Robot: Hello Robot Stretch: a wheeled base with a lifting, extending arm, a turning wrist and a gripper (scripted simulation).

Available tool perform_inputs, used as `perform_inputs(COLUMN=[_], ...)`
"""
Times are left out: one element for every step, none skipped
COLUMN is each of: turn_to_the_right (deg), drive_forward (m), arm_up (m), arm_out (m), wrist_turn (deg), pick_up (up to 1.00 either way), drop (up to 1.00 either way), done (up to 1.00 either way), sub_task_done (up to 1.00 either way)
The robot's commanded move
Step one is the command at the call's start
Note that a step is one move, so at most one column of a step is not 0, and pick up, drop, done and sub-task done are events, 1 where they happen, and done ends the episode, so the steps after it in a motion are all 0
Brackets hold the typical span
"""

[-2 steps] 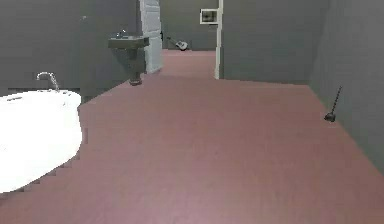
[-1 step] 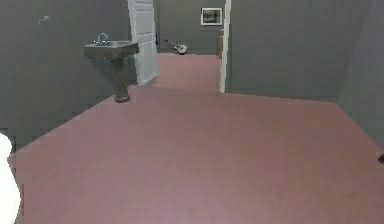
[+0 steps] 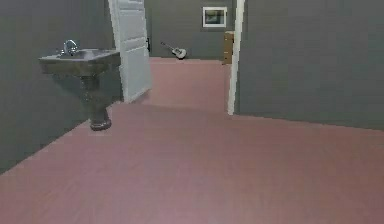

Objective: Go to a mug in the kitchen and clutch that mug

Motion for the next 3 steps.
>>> perform_inputs(turn_to_the_right=[0.0,3.0,-9.0], drive_forward=[1.00,0.00,0.00], arm_up=[0.00,0.00,0.00], arm_out=[0.00,0.00,0.00], wrist_turn=[0.0,0.0,0.0], pick_up=[0.00,0.00,0.00], drop=[0.00,0.00,0.00], done=[0.00,0.00,0.00], sub_task_done=[0.00,0.00,0.00])
